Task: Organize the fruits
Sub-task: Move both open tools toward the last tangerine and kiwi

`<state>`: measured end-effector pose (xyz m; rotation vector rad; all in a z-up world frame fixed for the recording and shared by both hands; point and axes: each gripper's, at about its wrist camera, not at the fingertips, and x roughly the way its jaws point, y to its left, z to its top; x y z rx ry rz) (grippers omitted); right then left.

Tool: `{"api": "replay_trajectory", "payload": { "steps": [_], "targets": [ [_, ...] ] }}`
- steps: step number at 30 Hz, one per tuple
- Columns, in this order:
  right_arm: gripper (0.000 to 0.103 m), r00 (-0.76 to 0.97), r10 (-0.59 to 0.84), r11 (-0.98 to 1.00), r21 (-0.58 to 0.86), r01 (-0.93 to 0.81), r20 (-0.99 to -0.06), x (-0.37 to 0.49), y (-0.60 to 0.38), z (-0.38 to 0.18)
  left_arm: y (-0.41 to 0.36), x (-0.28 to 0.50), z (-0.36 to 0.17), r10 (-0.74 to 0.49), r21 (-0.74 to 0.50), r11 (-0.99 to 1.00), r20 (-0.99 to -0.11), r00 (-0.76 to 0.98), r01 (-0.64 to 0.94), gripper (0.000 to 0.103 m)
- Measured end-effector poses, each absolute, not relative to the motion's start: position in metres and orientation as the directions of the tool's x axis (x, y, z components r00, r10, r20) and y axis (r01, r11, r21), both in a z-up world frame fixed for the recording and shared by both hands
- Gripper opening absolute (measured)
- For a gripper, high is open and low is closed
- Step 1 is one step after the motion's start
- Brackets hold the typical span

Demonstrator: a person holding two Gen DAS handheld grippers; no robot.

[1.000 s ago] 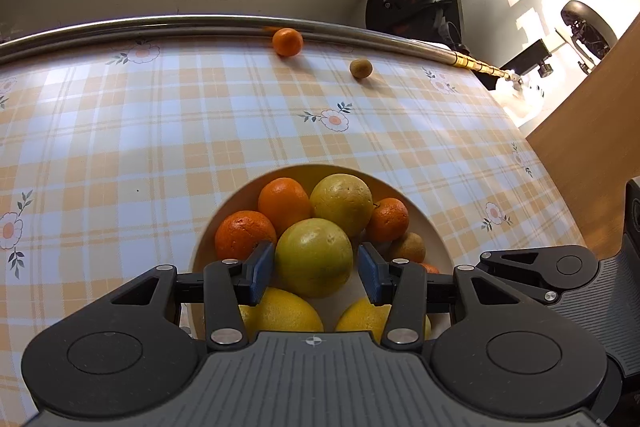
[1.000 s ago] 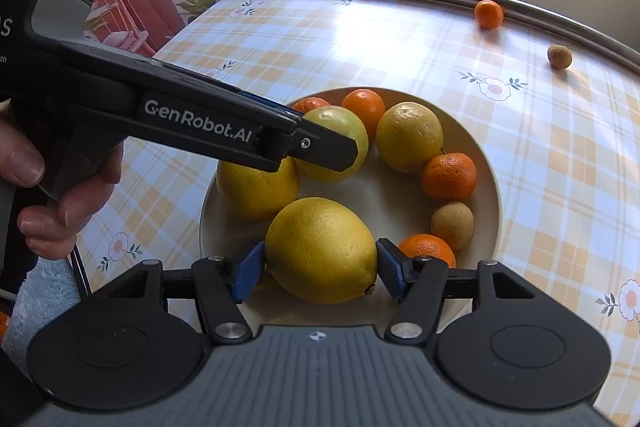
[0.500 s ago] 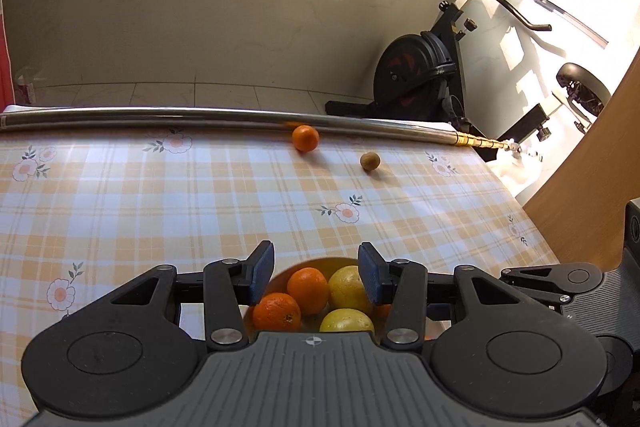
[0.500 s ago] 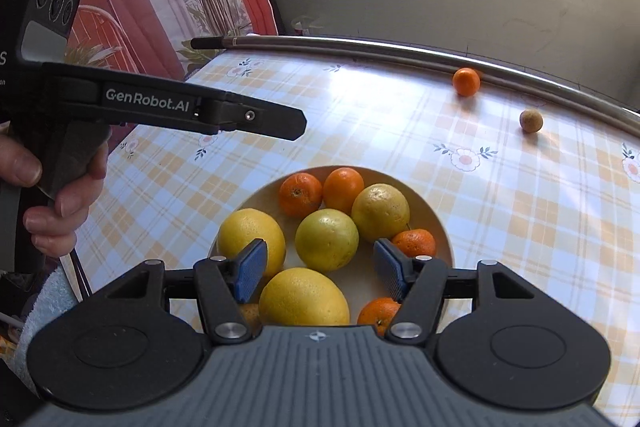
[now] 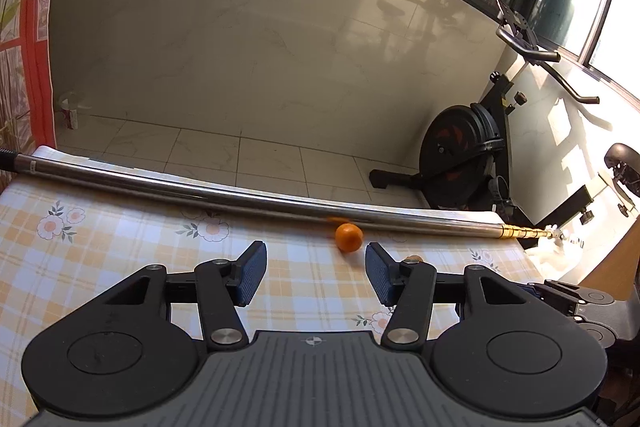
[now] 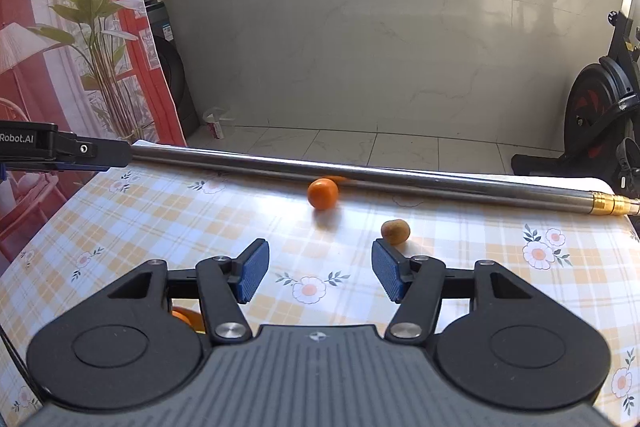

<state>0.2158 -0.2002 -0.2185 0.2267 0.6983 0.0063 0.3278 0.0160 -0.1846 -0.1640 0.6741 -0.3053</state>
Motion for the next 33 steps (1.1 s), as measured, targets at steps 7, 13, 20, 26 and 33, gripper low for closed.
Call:
{"api": "replay_trajectory", "payload": {
  "steps": [7, 13, 20, 26, 33],
  "targets": [
    [0.054, 0.765, 0.002, 0.967, 0.195, 0.161, -0.644, 0.254, -0.230, -0.264, -0.017, 0.372, -0.194, -0.331, -0.259, 0.940, -0.549, 0.767, 0.220, 0.058],
    [0.049, 0.755, -0.005, 0.963, 0.200, 0.181, -0.656, 0.277, -0.243, -0.293, -0.044, 0.409, -0.213, -0.349, -0.277, 0.934, -0.569, 0.745, 0.226, 0.063],
    [0.046, 0.752, 0.017, 0.969, 0.195, 0.149, -0.659, 0.290, -0.243, -0.308, -0.050, 0.435, -0.251, -0.347, -0.289, 0.936, -0.642, 0.684, 0.203, 0.063],
    [0.036, 0.756, 0.013, 0.966, 0.204, 0.160, -0.654, 0.289, -0.246, -0.315, -0.048, 0.443, -0.266, -0.341, -0.280, 0.939, -0.668, 0.661, 0.201, 0.063],
    [0.033, 0.762, 0.011, 0.964, 0.209, 0.164, -0.648, 0.288, -0.247, -0.313, -0.050, 0.447, -0.270, -0.341, -0.273, 0.939, -0.677, 0.652, 0.207, 0.063]
  ]
}}
